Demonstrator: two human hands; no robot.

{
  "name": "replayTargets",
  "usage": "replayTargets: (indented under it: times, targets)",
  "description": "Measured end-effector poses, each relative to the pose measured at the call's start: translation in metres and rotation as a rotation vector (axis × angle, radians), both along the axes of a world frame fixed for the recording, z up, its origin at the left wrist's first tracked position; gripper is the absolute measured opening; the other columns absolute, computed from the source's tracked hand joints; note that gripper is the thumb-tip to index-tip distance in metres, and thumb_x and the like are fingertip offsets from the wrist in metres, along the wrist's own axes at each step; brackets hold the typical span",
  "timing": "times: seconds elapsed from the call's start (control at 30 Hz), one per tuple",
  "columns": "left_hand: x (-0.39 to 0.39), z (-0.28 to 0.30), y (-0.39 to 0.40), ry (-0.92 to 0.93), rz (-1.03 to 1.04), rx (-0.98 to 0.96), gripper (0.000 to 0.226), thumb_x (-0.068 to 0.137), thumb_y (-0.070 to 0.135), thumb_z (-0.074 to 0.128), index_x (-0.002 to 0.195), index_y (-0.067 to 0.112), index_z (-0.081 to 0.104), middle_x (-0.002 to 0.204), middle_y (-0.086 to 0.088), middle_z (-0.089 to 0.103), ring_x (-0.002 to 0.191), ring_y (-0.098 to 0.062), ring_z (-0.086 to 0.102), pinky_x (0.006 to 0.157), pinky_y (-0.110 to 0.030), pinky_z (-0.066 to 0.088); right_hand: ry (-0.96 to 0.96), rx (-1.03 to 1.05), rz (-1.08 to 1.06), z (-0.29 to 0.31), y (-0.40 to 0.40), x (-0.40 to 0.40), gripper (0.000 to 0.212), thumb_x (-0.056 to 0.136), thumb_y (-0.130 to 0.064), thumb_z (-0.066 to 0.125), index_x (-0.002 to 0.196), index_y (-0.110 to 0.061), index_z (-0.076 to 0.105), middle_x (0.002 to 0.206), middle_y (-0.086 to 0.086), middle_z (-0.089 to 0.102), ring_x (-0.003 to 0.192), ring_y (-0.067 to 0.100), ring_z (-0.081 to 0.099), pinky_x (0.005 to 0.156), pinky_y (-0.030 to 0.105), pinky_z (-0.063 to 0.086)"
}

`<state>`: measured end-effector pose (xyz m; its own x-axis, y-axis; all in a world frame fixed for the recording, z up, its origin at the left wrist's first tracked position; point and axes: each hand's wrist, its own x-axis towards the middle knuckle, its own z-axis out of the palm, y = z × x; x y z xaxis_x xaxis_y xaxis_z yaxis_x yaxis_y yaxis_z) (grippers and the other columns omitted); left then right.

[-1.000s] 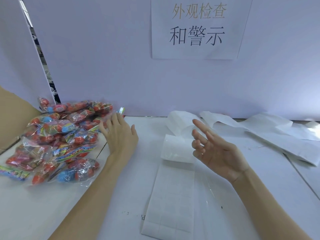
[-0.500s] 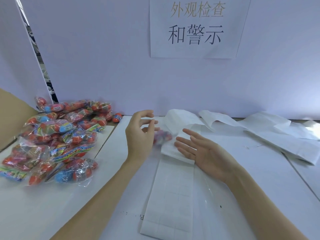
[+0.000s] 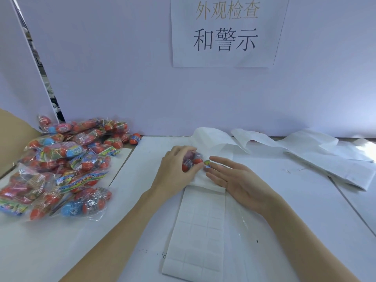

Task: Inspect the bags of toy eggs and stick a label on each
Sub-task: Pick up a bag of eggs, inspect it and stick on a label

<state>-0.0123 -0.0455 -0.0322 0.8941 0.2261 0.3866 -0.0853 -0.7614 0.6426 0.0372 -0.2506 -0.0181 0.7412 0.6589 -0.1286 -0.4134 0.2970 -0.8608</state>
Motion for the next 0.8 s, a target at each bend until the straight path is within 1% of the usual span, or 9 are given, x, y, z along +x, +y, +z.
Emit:
replayTargets:
  times: [0.1,0.17,0.23,0.33,0.43,0.5,0.57,0.7,0.8]
  targets:
    - [-0.003,0.003,-0.004,-0.137,-0.079,0.045,0.073,0.083,0.046,0.084,0.143,0.019,0.053,0.130,0.012,0.058,0.112,0.007,0.044,0.104,-0.023,0.040,-0.054,0.002,0.009,0.001,0.001,-0.002,0.038,0.106,-0.016,0.054,0.140,0.002,0.057,0.136,0.020,0.067,0.128,0.028,0.066,0.103,0.032,0.056]
    - [-0.006,0.008,-0.006,-0.217,-0.191,0.116,0.080,0.081,0.047,0.085,0.146,0.017,0.050,0.132,0.016,0.054,0.116,0.012,0.041,0.107,-0.023,0.039,-0.122,-0.017,0.011,0.003,0.002,-0.004,0.043,0.108,-0.029,0.053,0.138,0.000,0.060,0.134,0.020,0.069,0.126,0.030,0.066,0.105,0.034,0.055]
    - [-0.008,0.011,-0.010,-0.270,-0.286,0.176,0.085,0.081,0.049,0.085,0.149,0.016,0.047,0.138,0.013,0.053,0.122,0.007,0.043,0.110,-0.022,0.038,-0.173,-0.052,-0.040,0.003,0.004,-0.007,0.043,0.105,-0.033,0.059,0.134,-0.001,0.064,0.127,0.021,0.072,0.119,0.035,0.070,0.101,0.039,0.058]
    - [-0.009,0.012,-0.022,-0.307,-0.371,0.156,0.089,0.081,0.051,0.084,0.151,0.012,0.044,0.151,0.005,0.047,0.140,-0.007,0.043,0.116,-0.026,0.037,-0.299,-0.120,-0.182,0.002,0.009,-0.012,0.029,0.102,-0.026,0.066,0.119,-0.003,0.069,0.113,0.021,0.076,0.104,0.038,0.075,0.084,0.043,0.062]
    - [-0.008,0.011,-0.034,-0.294,-0.300,-0.123,0.074,0.091,0.039,0.079,0.151,0.012,0.044,0.153,0.001,0.044,0.147,-0.016,0.039,0.118,-0.026,0.036,-0.455,-0.184,-0.293,0.001,0.009,-0.010,0.018,0.104,-0.018,0.063,0.121,-0.011,0.068,0.111,0.014,0.077,0.097,0.035,0.077,0.079,0.043,0.061]
    - [-0.007,0.011,-0.037,-0.225,-0.179,-0.422,0.052,0.100,0.032,0.069,0.146,0.018,0.050,0.142,0.006,0.055,0.133,-0.009,0.054,0.107,-0.024,0.046,-0.498,-0.186,-0.285,0.002,0.008,-0.009,0.024,0.106,-0.015,0.060,0.129,-0.016,0.065,0.116,0.011,0.077,0.101,0.037,0.075,0.089,0.046,0.061]
    - [-0.004,0.009,-0.036,-0.137,-0.122,-0.612,0.030,0.105,0.025,0.063,0.134,0.020,0.062,0.122,0.002,0.070,0.111,-0.011,0.068,0.095,-0.026,0.054,-0.511,-0.193,-0.270,0.003,0.006,-0.009,0.024,0.106,-0.019,0.060,0.130,-0.020,0.065,0.114,0.010,0.077,0.102,0.035,0.075,0.091,0.042,0.059]
    - [0.000,0.006,-0.029,-0.132,-0.111,-0.720,0.014,0.104,0.011,0.063,0.106,0.014,0.076,0.100,0.000,0.079,0.092,-0.018,0.076,0.082,-0.024,0.058,-0.520,-0.212,-0.343,0.005,0.007,-0.012,0.026,0.109,-0.032,0.053,0.122,-0.022,0.073,0.105,0.007,0.080,0.092,0.021,0.075,0.075,0.022,0.056]
    - [-0.001,0.008,-0.030,-0.124,-0.126,-0.803,0.014,0.102,0.009,0.065,0.102,0.011,0.079,0.097,-0.004,0.080,0.089,-0.020,0.078,0.079,-0.023,0.060,-0.494,-0.237,-0.409,0.004,0.008,-0.011,0.028,0.110,-0.031,0.052,0.118,-0.023,0.077,0.110,0.003,0.080,0.100,0.020,0.076,0.075,0.022,0.056]
